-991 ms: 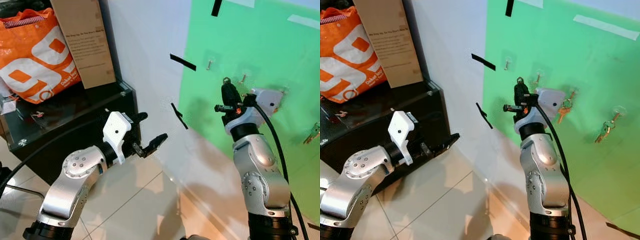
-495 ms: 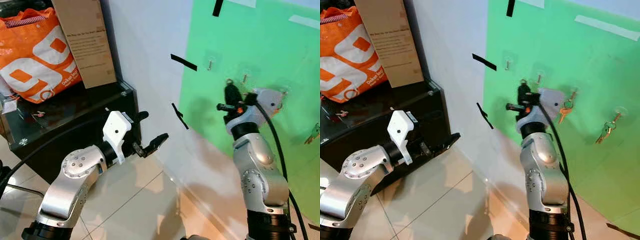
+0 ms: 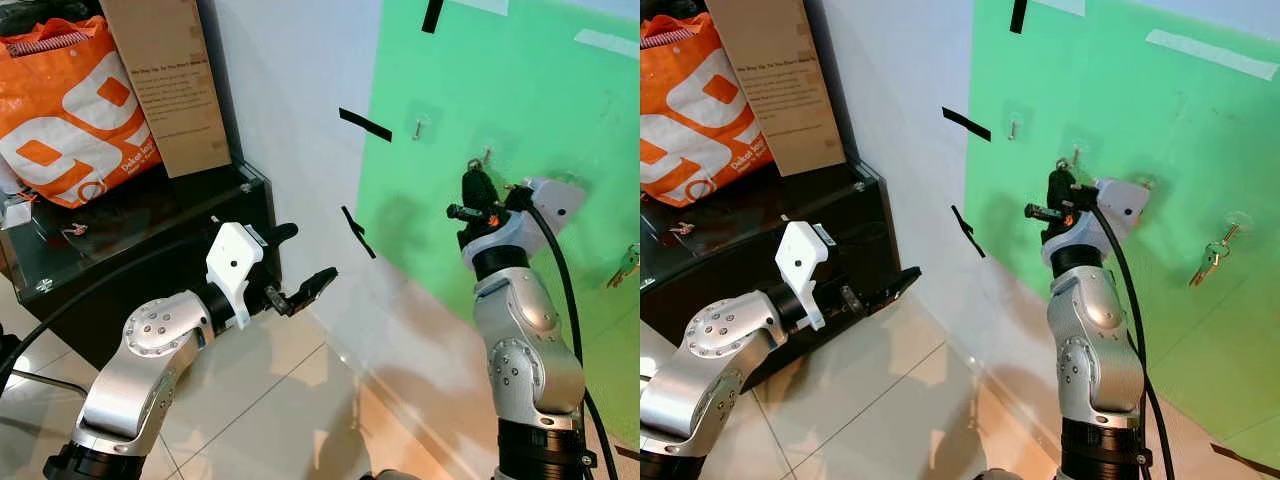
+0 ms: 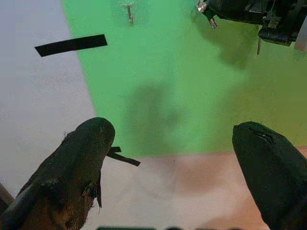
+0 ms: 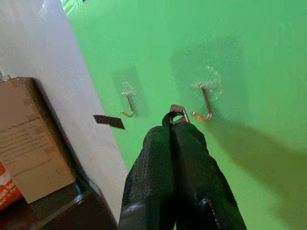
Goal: Hang keys on a hook
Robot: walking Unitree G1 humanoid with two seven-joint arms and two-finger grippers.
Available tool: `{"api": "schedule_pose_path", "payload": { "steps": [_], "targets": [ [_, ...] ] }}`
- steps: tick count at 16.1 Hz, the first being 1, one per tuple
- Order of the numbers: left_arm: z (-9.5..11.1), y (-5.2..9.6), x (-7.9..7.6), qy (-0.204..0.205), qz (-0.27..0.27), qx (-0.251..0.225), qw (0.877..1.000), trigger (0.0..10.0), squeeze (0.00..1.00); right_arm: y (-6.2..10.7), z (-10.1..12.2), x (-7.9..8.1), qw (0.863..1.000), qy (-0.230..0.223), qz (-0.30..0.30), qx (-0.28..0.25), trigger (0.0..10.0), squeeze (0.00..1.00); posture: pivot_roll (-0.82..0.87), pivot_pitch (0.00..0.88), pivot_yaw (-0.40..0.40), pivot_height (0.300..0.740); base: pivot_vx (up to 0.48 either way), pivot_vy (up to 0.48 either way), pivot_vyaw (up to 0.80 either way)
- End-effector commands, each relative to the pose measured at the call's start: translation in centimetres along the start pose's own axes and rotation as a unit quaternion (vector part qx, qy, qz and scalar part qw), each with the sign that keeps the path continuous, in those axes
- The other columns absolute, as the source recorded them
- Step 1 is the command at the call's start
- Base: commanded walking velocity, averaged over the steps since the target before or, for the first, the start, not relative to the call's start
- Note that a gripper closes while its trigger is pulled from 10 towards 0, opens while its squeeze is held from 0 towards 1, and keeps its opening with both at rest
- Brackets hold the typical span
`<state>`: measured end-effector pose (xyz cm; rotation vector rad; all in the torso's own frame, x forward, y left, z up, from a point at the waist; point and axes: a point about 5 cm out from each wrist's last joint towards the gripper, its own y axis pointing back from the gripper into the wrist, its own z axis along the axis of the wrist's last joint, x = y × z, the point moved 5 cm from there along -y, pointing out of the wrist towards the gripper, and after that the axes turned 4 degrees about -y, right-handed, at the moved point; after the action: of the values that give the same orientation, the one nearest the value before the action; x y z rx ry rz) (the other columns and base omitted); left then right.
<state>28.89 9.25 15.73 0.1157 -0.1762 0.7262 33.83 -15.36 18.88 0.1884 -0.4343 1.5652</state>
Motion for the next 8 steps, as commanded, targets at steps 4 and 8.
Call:
{"api": "schedule_pose_path", "payload": {
  "steps": [4,8],
  "targets": [
    [0.21,0.04,-0.15,-0.004,-0.005,0.001,1.000,10.0,0.00,-0.43,0.03,0.94,1.000,-0.023,0.015,0.003,10.0,0.00,-0.04,0.000,0.018,0.740,0.000,0.000,0.00],
    [0.23,0.00,-0.10,-0.004,-0.006,0.001,1.000,10.0,0.00,-1.01,0.45,0.78,1.000,-0.023,0.011,-0.004,10.0,0.00,-0.04,0.000,0.020,0.740,0.000,0.000,0.00]
  ]
}}
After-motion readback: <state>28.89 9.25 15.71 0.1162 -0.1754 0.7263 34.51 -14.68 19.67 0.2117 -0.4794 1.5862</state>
